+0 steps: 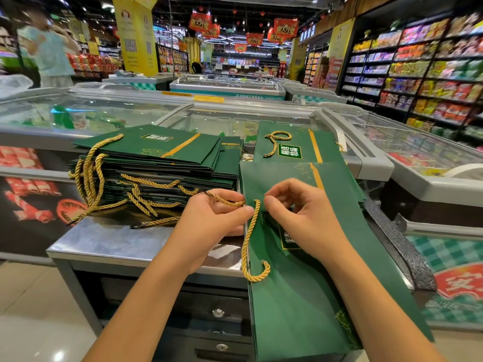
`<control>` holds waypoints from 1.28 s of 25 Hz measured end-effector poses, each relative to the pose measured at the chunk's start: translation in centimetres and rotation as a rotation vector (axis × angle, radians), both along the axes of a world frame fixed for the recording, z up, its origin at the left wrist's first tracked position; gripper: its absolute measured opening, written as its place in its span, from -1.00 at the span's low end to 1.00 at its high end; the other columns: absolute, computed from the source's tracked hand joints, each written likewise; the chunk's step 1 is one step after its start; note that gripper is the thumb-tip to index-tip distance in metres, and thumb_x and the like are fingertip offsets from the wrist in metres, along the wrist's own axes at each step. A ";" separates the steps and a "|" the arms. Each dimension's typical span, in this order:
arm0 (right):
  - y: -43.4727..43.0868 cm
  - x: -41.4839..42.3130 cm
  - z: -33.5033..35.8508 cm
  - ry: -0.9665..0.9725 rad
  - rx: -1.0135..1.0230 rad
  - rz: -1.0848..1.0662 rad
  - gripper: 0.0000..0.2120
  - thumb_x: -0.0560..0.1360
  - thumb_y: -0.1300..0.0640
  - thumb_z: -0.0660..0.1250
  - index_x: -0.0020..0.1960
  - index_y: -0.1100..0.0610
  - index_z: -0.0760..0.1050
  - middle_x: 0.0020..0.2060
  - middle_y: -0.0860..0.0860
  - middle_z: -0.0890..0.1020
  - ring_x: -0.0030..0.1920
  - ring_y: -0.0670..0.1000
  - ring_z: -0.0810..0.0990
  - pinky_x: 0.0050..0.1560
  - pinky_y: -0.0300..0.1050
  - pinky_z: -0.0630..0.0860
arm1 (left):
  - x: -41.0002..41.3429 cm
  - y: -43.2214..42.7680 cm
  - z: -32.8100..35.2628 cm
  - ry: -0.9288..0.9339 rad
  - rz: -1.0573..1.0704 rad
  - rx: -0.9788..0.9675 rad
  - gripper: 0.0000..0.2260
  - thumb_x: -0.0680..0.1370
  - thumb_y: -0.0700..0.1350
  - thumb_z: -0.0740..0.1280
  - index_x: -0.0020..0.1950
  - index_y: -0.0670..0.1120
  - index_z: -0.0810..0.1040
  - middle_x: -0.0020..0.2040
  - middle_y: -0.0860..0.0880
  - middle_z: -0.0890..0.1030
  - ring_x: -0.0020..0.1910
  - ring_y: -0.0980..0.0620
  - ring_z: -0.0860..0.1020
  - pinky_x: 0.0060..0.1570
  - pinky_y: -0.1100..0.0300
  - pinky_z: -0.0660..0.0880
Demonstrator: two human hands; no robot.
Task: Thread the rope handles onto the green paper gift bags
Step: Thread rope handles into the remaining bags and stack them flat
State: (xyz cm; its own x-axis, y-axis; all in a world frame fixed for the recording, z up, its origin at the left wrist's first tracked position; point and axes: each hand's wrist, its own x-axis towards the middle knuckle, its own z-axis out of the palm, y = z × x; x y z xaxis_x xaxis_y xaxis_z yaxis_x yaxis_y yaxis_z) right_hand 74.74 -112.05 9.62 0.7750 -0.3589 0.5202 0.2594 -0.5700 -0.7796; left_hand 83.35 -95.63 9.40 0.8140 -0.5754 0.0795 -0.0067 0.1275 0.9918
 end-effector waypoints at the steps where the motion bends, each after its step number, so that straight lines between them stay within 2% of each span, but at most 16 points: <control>1: 0.0 0.0 0.0 0.001 -0.010 -0.005 -0.92 0.52 0.23 0.45 -0.15 0.11 0.61 -0.33 -0.07 0.62 -0.30 -0.10 0.52 -0.24 -0.27 0.46 | 0.0 0.0 0.1 0.027 0.004 0.012 -0.72 0.49 -0.28 0.49 0.17 -0.19 0.53 -0.08 -0.14 0.74 -0.08 -0.09 0.73 -0.05 -0.04 0.67; 3: 0.0 -0.1 -0.1 0.015 -0.045 -0.009 -0.86 0.53 0.18 0.45 -0.20 0.12 0.58 -0.40 -0.03 0.56 -0.36 -0.09 0.46 -0.29 -0.22 0.41 | -0.1 0.0 0.2 0.086 0.009 0.018 -0.71 0.48 -0.29 0.50 0.15 -0.16 0.53 -0.09 -0.11 0.74 -0.13 -0.08 0.73 -0.14 -0.08 0.67; 5: 0.2 -0.3 0.1 0.067 -0.115 0.010 -0.77 0.54 0.09 0.44 -0.26 0.11 0.54 -0.45 -0.04 0.49 -0.40 -0.12 0.39 -0.34 -0.19 0.35 | -0.1 0.1 0.2 0.112 0.011 0.027 -0.72 0.48 -0.28 0.51 0.15 -0.15 0.55 -0.09 -0.10 0.74 -0.13 -0.06 0.73 -0.23 -0.01 0.65; 7: 0.6 -0.9 1.0 0.171 -0.231 0.050 -0.73 0.52 -0.07 0.41 -0.26 0.06 0.54 -0.44 -0.07 0.50 -0.40 -0.15 0.40 -0.32 -0.19 0.35 | 0.0 0.1 0.1 0.119 0.019 0.034 -0.70 0.48 -0.26 0.52 0.17 -0.15 0.56 -0.06 -0.11 0.74 -0.09 -0.10 0.73 -0.22 0.00 0.65; 10: 2.0 -2.6 2.5 0.333 -0.364 0.054 -0.61 0.39 -0.33 0.36 -0.25 0.01 0.56 -0.31 -0.09 0.56 -0.24 -0.13 0.48 -0.17 -0.18 0.39 | 0.2 0.1 -0.1 0.094 0.051 0.041 -0.70 0.47 -0.27 0.52 0.16 -0.14 0.57 -0.03 -0.14 0.73 -0.08 -0.13 0.72 -0.23 0.00 0.66; 13: 4.4 -4.3 2.8 0.475 -0.598 -0.026 -0.40 0.19 -0.59 0.29 -0.20 -0.07 0.47 -0.16 -0.16 0.46 -0.05 -0.12 0.39 0.06 -0.13 0.35 | 0.4 0.2 -0.1 0.058 0.054 0.051 -0.70 0.46 -0.28 0.53 0.15 -0.16 0.57 -0.01 -0.17 0.72 -0.08 -0.10 0.72 -0.13 -0.02 0.68; 15: 5.6 -4.9 2.2 0.546 -0.778 -0.081 -0.37 0.18 -0.62 0.26 -0.15 -0.09 0.40 -0.10 -0.17 0.38 -0.01 -0.06 0.32 0.10 -0.09 0.32 | 0.4 0.2 -0.2 0.065 0.045 0.058 -0.71 0.46 -0.25 0.53 0.14 -0.13 0.58 -0.01 -0.13 0.73 -0.09 -0.07 0.72 -0.14 -0.01 0.67; 16: 5.8 -5.0 2.0 0.546 -0.809 -0.090 -0.44 0.26 -0.55 0.30 -0.14 -0.08 0.40 -0.08 -0.16 0.37 0.01 -0.04 0.31 0.11 -0.08 0.32 | 0.5 0.2 -0.2 0.072 0.035 0.055 -0.71 0.47 -0.24 0.53 0.15 -0.13 0.58 -0.01 -0.13 0.73 -0.08 -0.08 0.72 -0.15 0.00 0.66; 18: 5.8 -5.3 2.0 0.484 -0.737 -0.059 -0.67 0.43 -0.30 0.38 -0.19 -0.06 0.45 -0.07 -0.15 0.42 0.03 -0.04 0.36 0.16 -0.05 0.33 | 0.5 0.2 -0.3 0.069 0.016 0.052 -0.71 0.47 -0.25 0.53 0.16 -0.14 0.58 -0.01 -0.13 0.73 -0.07 -0.08 0.73 -0.22 0.05 0.65; 20: 5.4 -5.5 2.0 0.406 -0.560 -0.051 -0.80 0.49 -0.09 0.40 -0.22 -0.04 0.47 -0.14 -0.14 0.52 -0.04 -0.05 0.45 0.07 -0.04 0.40 | 0.3 0.3 -0.3 0.063 0.011 0.043 -0.73 0.49 -0.25 0.51 0.15 -0.13 0.58 -0.04 -0.11 0.74 -0.10 -0.07 0.73 -0.29 0.05 0.63; 22: 4.7 -5.5 1.9 0.306 -0.272 -0.076 -0.86 0.50 0.08 0.41 -0.18 0.02 0.47 -0.26 0.00 0.61 -0.21 0.04 0.54 -0.14 0.06 0.50 | 0.3 0.3 -0.3 0.071 -0.002 0.020 -0.73 0.50 -0.27 0.50 0.16 -0.15 0.57 -0.03 -0.13 0.73 -0.07 -0.12 0.73 -0.19 -0.08 0.65; 23: 4.3 -5.4 2.0 0.262 -0.139 -0.083 -0.88 0.51 0.15 0.40 -0.13 0.04 0.47 -0.28 0.07 0.64 -0.27 0.10 0.55 -0.17 0.11 0.52 | 0.3 0.3 -0.3 0.074 -0.010 0.012 -0.73 0.50 -0.28 0.49 0.17 -0.16 0.57 -0.02 -0.15 0.73 -0.03 -0.15 0.72 -0.12 -0.14 0.65; 24: 3.9 -5.4 2.3 0.235 -0.028 -0.081 -0.89 0.52 0.21 0.39 -0.07 0.05 0.48 -0.28 0.11 0.67 -0.29 0.12 0.55 -0.18 0.09 0.53 | 0.3 0.3 -0.2 0.073 -0.014 0.010 -0.73 0.50 -0.28 0.49 0.18 -0.17 0.57 -0.01 -0.16 0.73 -0.01 -0.17 0.71 -0.08 -0.15 0.65; 27: 3.1 -5.3 3.0 0.256 0.231 -0.045 -0.81 0.55 0.26 0.37 0.11 0.05 0.55 -0.36 0.00 0.67 -0.32 -0.07 0.54 -0.12 -0.12 0.51 | 0.3 0.3 -0.2 0.065 -0.021 0.015 -0.76 0.52 -0.28 0.48 0.16 -0.15 0.58 -0.01 -0.14 0.73 0.02 -0.16 0.71 -0.07 -0.08 0.64; 29: 2.8 -4.9 3.3 0.270 0.348 -0.011 -0.77 0.54 0.27 0.39 0.14 0.04 0.59 -0.39 -0.03 0.61 -0.36 -0.11 0.50 -0.19 -0.24 0.45 | 0.3 0.3 -0.2 0.065 -0.017 0.013 -0.80 0.52 -0.27 0.47 0.12 -0.13 0.60 -0.01 -0.13 0.73 0.03 -0.14 0.71 -0.05 -0.12 0.63; 32: 1.9 -4.4 3.5 0.236 0.505 0.029 -0.70 0.48 0.32 0.38 0.18 0.11 0.60 -0.35 0.03 0.56 -0.40 -0.08 0.38 -0.31 -0.21 0.30 | 0.4 0.3 -0.3 0.062 -0.013 0.018 -0.81 0.53 -0.25 0.47 0.11 -0.11 0.60 -0.01 -0.13 0.73 0.02 -0.15 0.70 -0.07 -0.19 0.61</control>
State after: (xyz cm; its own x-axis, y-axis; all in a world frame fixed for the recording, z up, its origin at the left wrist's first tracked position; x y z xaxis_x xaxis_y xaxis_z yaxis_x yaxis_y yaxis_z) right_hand 70.32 -110.20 13.10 0.8627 -0.4956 0.1005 0.0551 -0.1055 -0.9929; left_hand 83.70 -95.38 9.06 0.8092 -0.5873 0.0183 0.0566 0.1089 0.9924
